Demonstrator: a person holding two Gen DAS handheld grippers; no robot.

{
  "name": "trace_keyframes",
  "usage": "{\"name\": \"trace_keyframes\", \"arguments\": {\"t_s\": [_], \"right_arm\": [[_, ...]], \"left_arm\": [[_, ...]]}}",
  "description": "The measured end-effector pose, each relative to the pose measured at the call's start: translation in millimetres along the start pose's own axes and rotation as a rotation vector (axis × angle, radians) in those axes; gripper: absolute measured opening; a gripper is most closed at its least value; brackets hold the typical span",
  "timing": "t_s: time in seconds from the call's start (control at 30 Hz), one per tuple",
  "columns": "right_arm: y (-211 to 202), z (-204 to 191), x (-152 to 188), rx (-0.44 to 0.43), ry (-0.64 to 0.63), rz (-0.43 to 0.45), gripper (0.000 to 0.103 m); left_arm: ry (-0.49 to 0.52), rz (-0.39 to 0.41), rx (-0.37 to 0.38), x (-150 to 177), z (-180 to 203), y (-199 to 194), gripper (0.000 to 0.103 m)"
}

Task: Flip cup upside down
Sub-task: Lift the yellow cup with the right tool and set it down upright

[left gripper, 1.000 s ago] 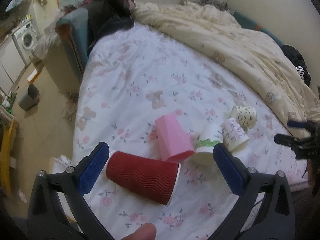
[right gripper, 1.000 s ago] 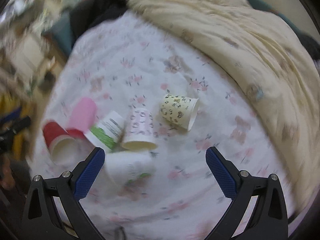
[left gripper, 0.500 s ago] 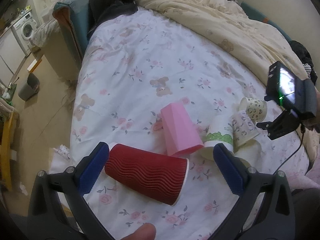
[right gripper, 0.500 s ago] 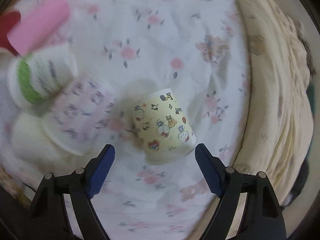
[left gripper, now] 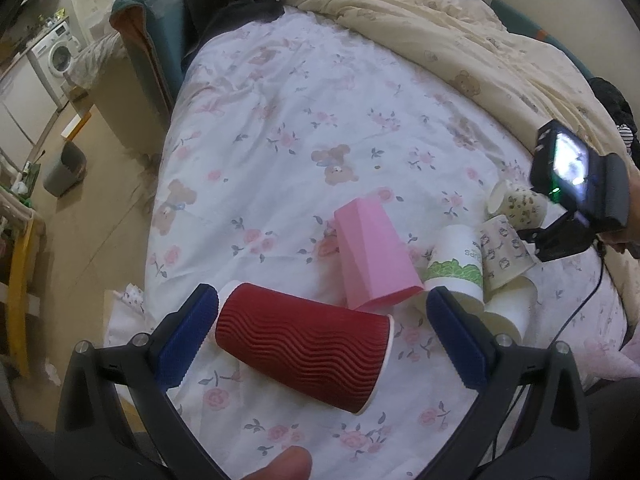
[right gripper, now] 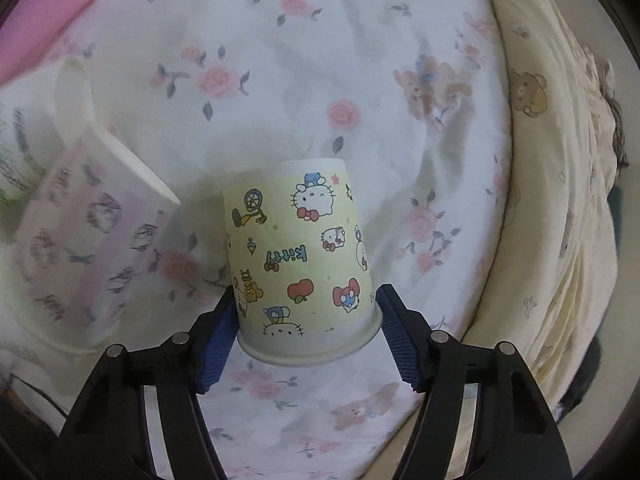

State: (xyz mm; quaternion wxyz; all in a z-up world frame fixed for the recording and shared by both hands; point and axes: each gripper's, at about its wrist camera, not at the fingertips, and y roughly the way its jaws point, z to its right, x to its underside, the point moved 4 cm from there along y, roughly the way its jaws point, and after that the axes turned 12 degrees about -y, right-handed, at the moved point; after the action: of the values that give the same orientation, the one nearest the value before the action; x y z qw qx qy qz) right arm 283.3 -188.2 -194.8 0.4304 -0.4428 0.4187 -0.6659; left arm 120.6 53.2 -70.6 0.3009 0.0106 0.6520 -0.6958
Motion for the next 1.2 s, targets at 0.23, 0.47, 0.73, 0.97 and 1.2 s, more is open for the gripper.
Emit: {"name": "trace_keyframes", "arguments": {"t_s": [0.23, 0.47, 0.73, 0.97, 1.2], "right_arm": [[-39, 15, 27, -0.056, 0.172, 0.105, 0.069], [-85, -14, 44, -0.141, 0.379, 0.203, 0.069], [-137, -94, 53, -0.267, 0.529, 0.329, 0.069], [-150, -153, 44, -0.394, 0.634, 0.426, 0.069], [-126, -206, 20, -0.59, 0.741, 0.434, 0.07]], "left_arm": [[0.008, 0.02, 0.011, 4, 1, -7, 0.103], [0.009, 0.036, 0.025, 11, 0, -18, 0.103], [-0.005, 0.037, 0.027, 21, -8, -26, 0.103], [-0.003, 0.033, 0.058, 41, -16, -45, 0.103], [-0.019, 0.009, 0.036, 55, -33, -46, 0.103]]}}
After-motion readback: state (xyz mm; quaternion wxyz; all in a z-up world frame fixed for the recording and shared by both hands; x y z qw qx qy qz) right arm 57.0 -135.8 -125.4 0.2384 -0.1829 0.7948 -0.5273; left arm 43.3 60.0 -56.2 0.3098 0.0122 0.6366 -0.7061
